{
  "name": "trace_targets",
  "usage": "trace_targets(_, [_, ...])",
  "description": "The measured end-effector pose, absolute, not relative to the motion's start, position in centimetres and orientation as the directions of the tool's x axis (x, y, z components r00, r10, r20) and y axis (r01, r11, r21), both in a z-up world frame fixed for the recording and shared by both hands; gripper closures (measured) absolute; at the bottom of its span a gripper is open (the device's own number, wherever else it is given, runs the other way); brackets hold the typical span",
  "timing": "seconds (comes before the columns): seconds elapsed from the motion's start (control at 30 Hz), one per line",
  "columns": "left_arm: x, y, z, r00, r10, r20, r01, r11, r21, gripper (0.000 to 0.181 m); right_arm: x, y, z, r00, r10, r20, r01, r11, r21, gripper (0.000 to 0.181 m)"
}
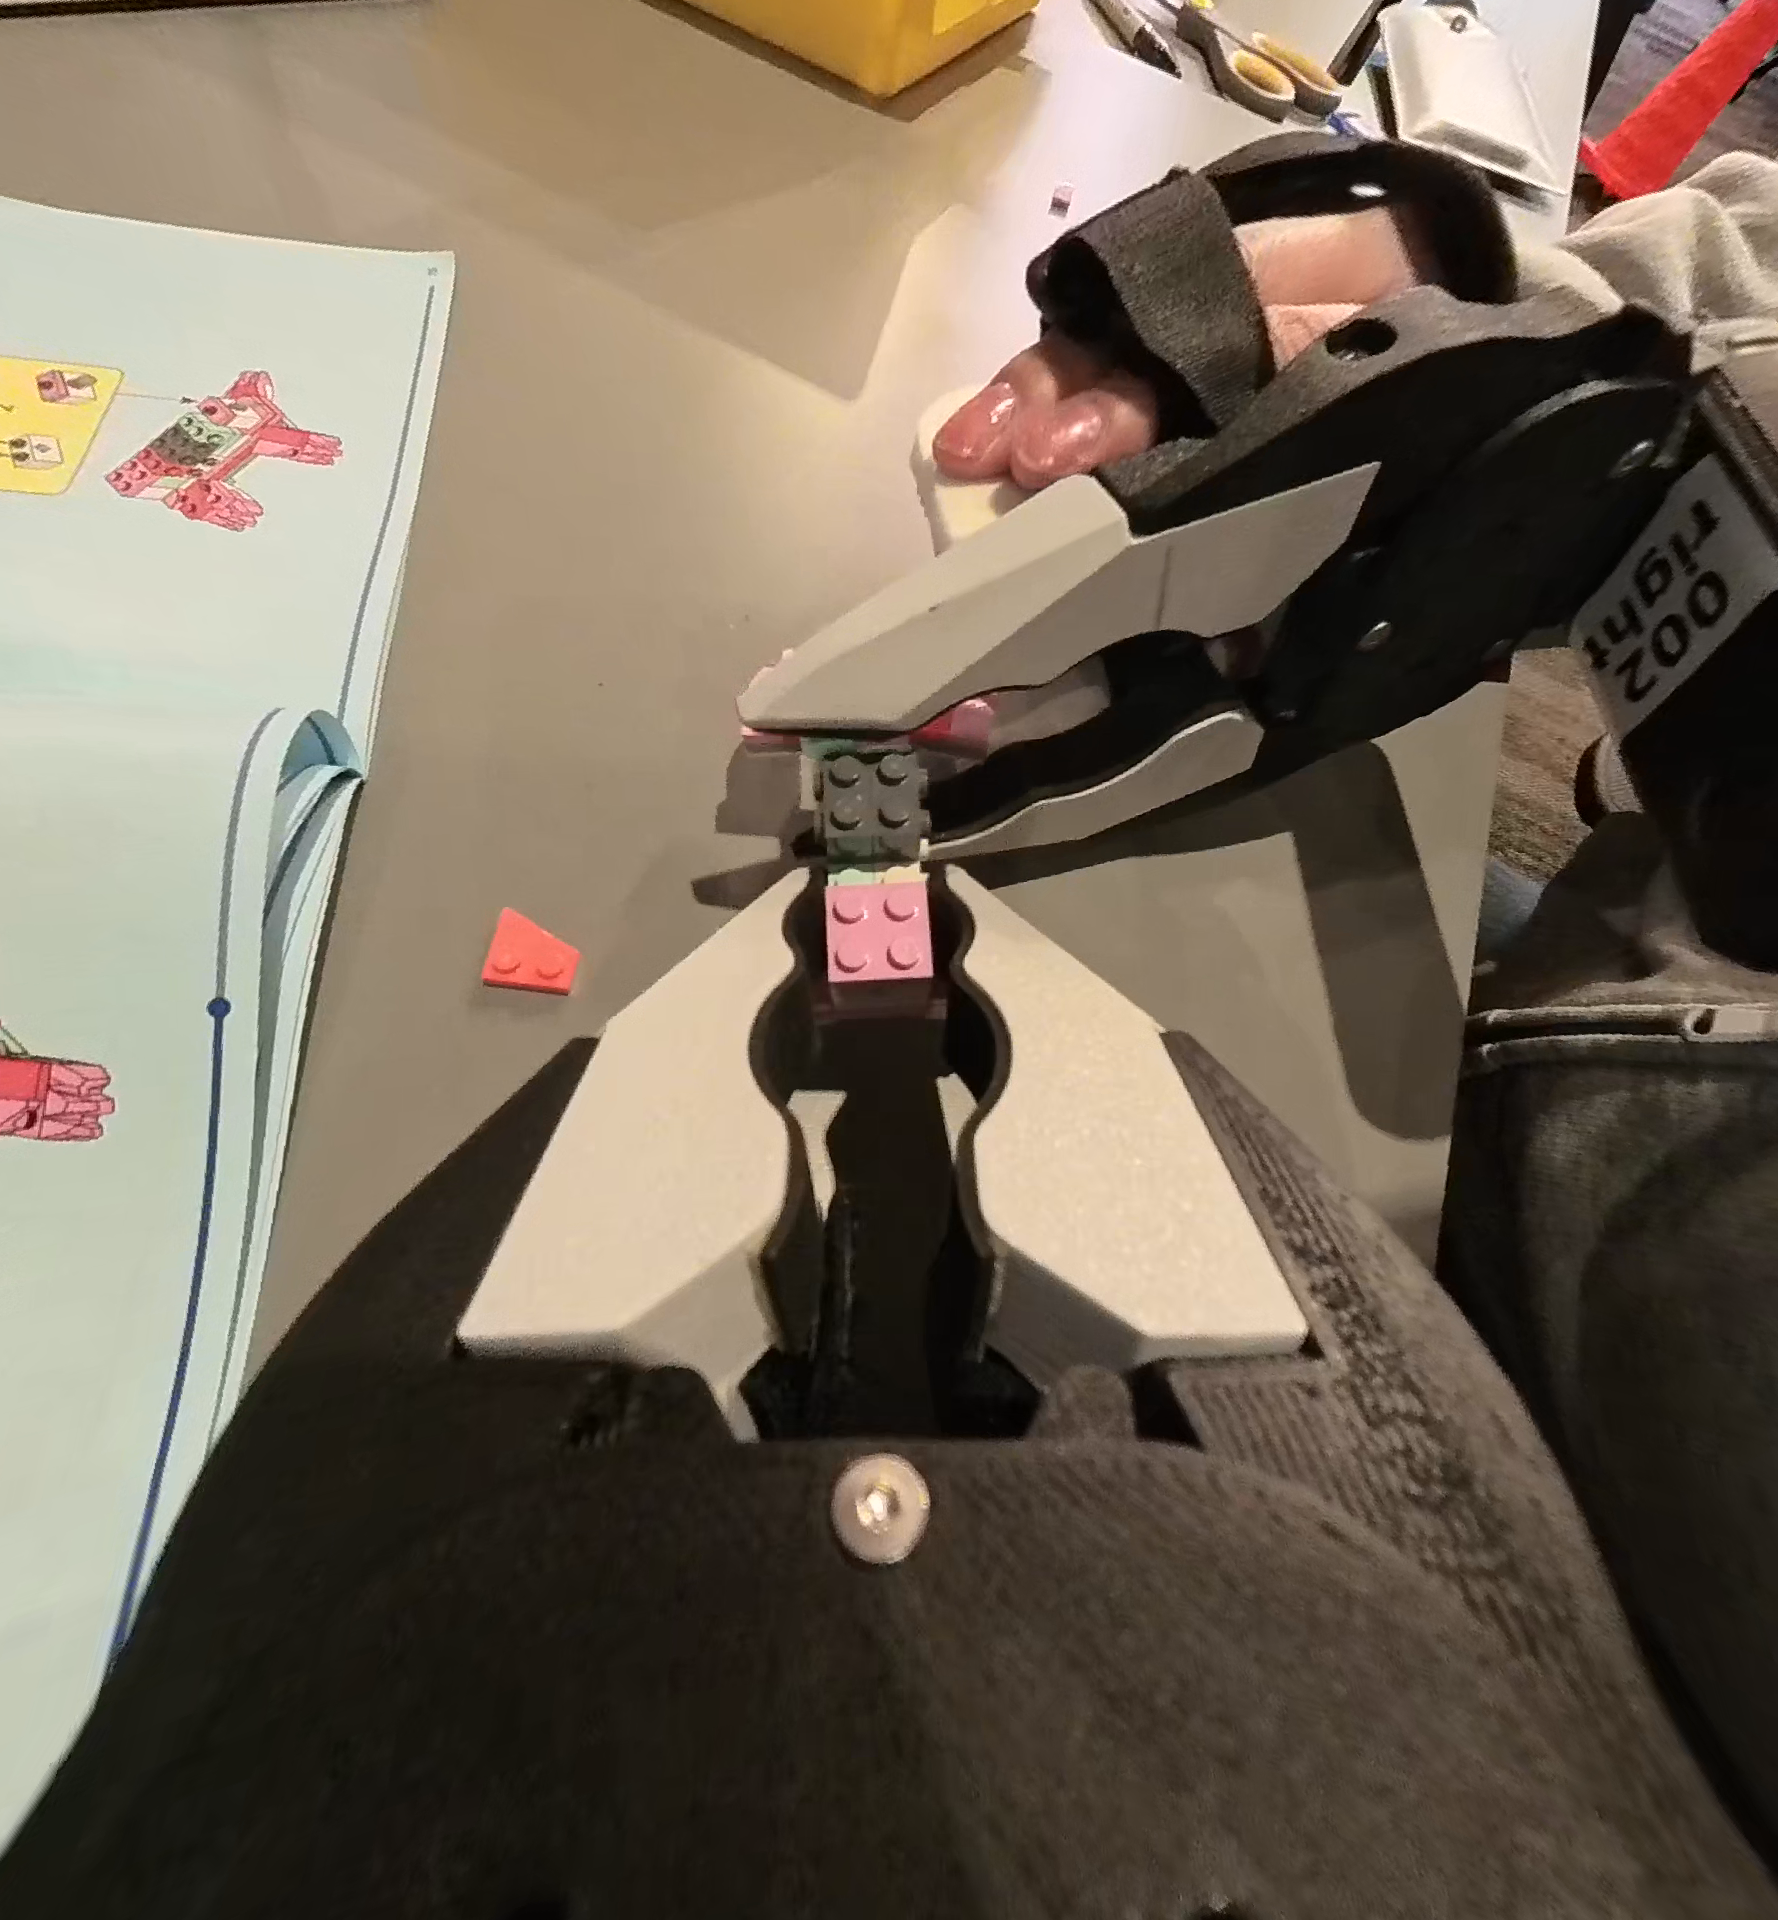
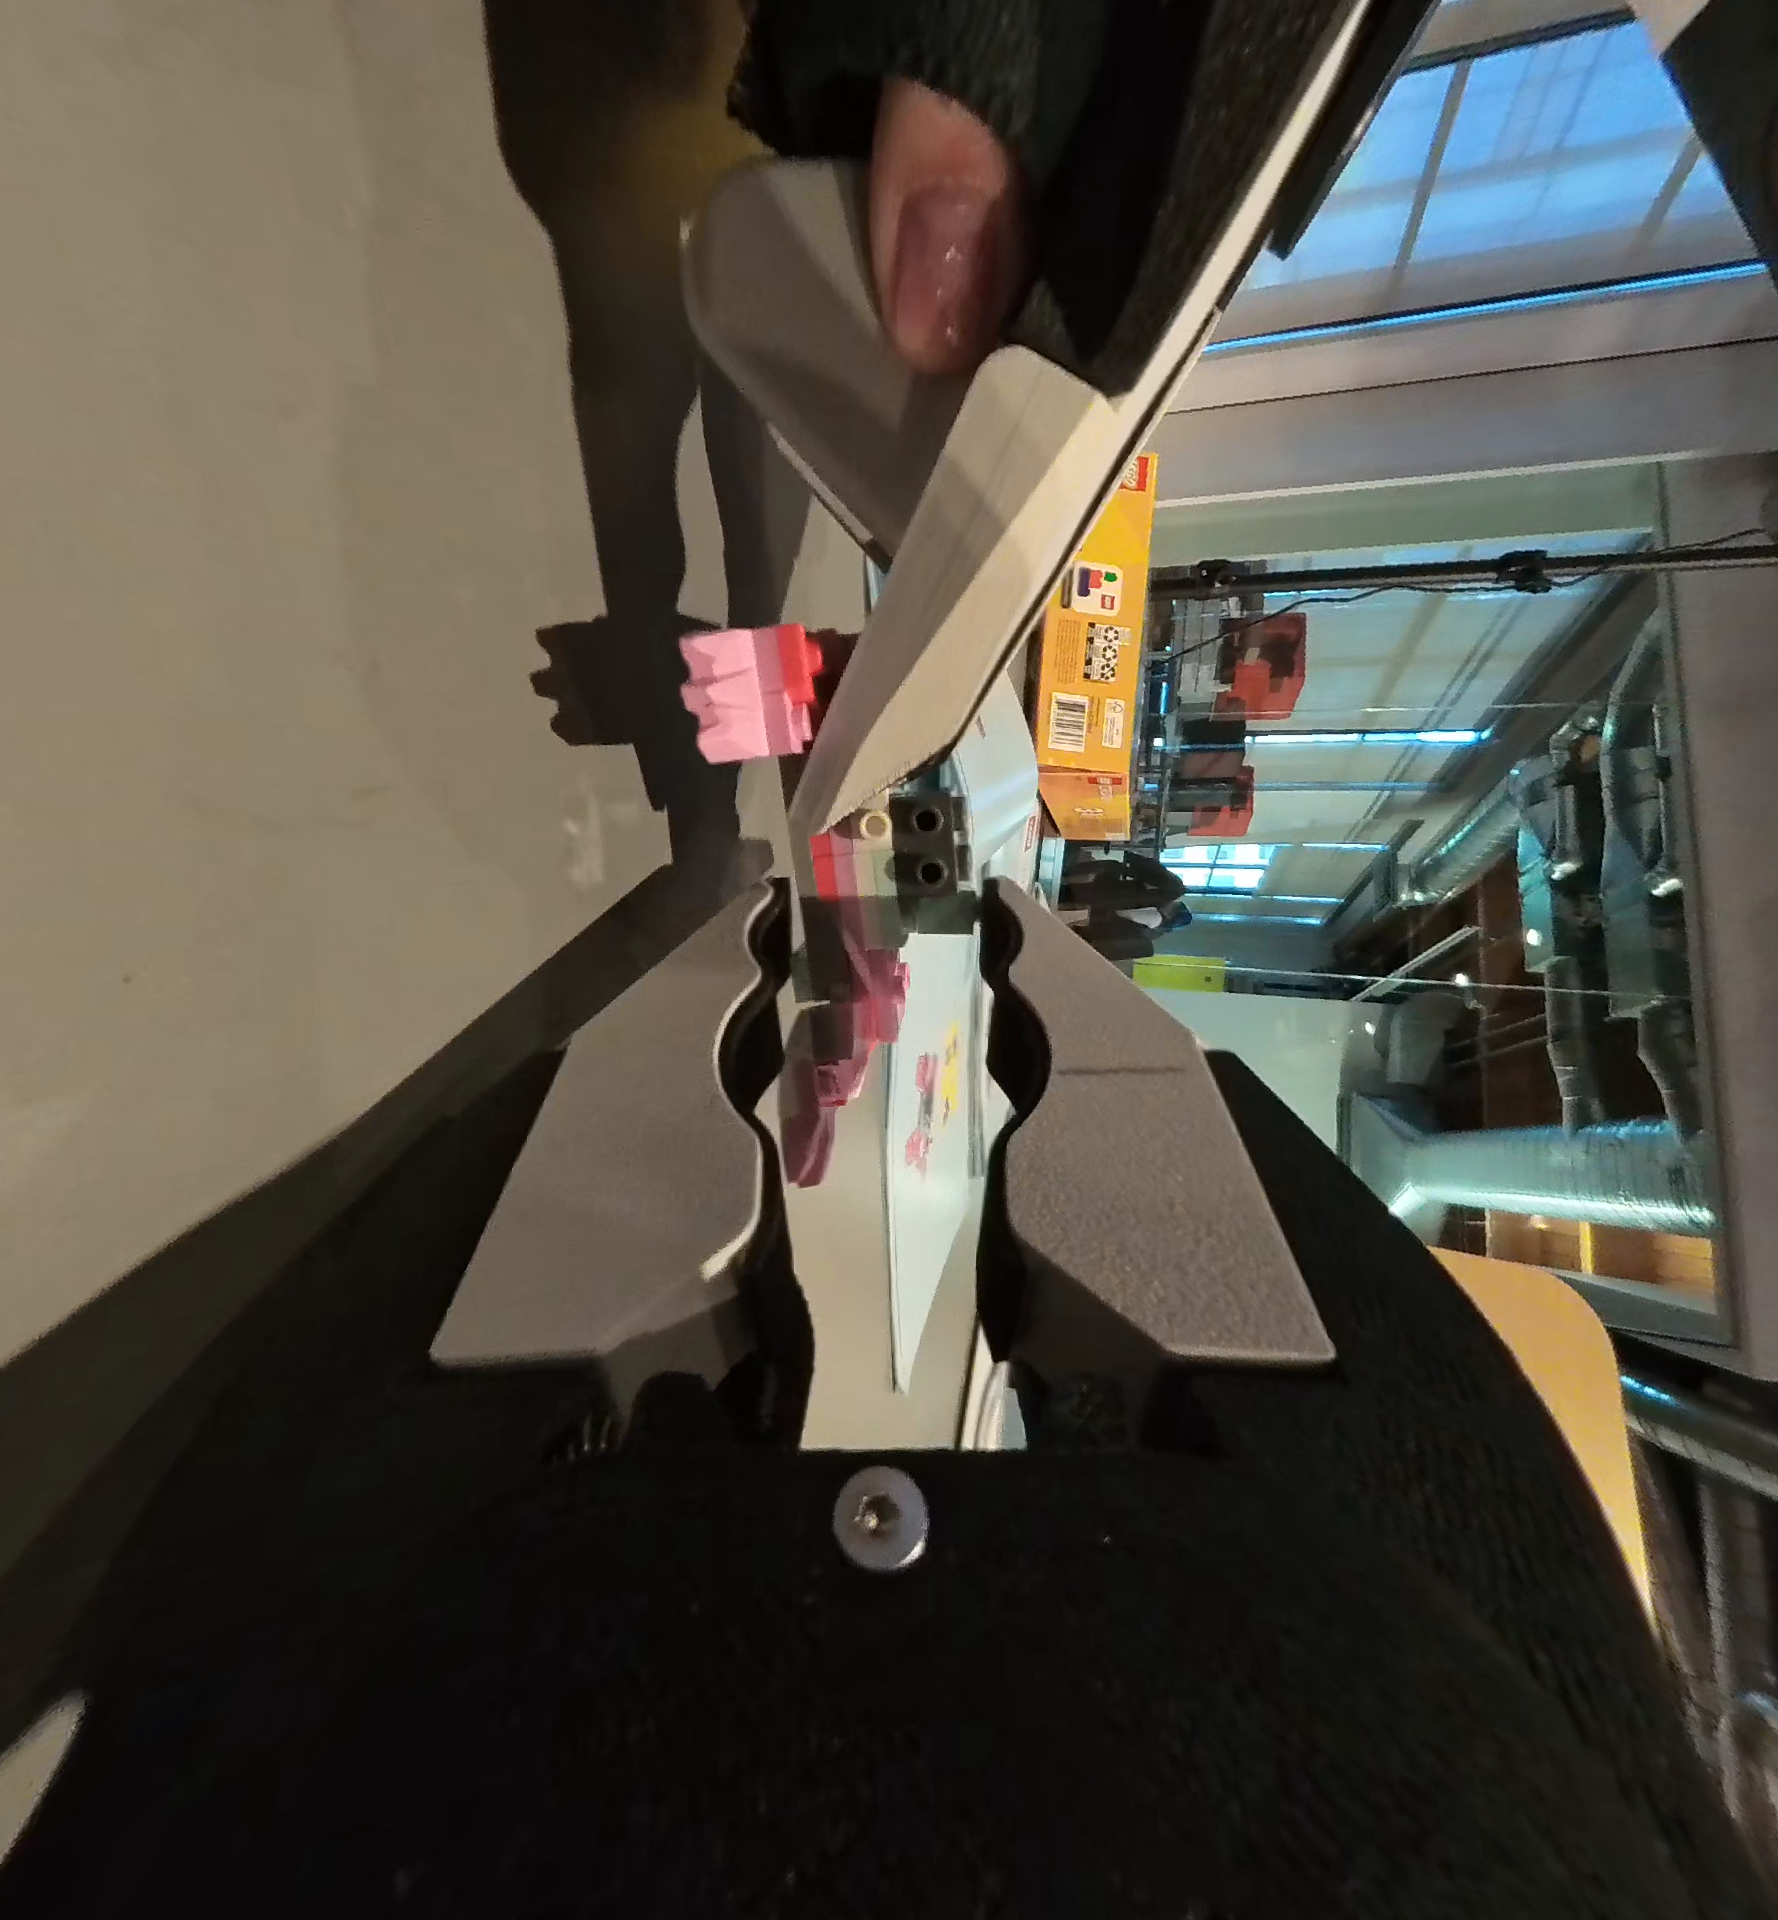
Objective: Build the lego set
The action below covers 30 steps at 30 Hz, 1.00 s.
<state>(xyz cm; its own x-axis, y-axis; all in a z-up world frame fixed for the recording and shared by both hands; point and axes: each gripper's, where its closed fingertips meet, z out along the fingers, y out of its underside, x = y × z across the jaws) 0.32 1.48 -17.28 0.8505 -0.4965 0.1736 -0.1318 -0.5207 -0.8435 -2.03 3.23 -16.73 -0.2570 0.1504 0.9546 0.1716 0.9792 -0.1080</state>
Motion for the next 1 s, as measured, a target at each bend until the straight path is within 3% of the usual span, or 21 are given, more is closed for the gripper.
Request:
trace_targets(0.67, [0.34, 1.41, -17.91, 0.864, -0.483, 0.142, -0.166, -0.540, -0.825, 0.164, -2.13, 3.25, -17.29, -0.287, -0.007, 0.958, 0.150, 0.987, 0.053, 0.147])
trace_targets(1.0, [0.35, 1.34, -17.84, 0.862, -0.486, 0.144, -0.164, -0.537, -0.827, 0.164, -2.10, 3.19, -17.11, -0.307, 0.002, 0.952, 0.142, 0.989, 0.043, 0.151])
